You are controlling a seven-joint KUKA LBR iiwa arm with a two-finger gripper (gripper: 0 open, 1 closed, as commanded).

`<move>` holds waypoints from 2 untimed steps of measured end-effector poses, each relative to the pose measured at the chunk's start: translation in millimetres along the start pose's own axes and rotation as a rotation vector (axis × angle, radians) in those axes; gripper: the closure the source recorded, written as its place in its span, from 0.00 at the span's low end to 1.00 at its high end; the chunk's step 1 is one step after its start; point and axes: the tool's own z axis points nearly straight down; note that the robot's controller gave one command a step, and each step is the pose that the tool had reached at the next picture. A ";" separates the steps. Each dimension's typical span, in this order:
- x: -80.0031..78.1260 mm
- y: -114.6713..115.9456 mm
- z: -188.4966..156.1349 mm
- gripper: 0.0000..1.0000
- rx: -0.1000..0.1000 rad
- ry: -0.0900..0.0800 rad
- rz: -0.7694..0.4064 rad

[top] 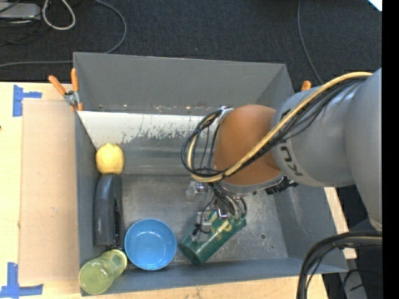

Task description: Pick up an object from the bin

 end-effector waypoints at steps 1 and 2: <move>14.5 -30.7 19.7 0.00 -0.001 0.005 -0.239; 27.9 -5.2 45.8 0.00 -0.013 -0.007 -0.071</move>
Offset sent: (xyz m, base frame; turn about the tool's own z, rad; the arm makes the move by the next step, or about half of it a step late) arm -0.0355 -0.0123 -0.0608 -0.0638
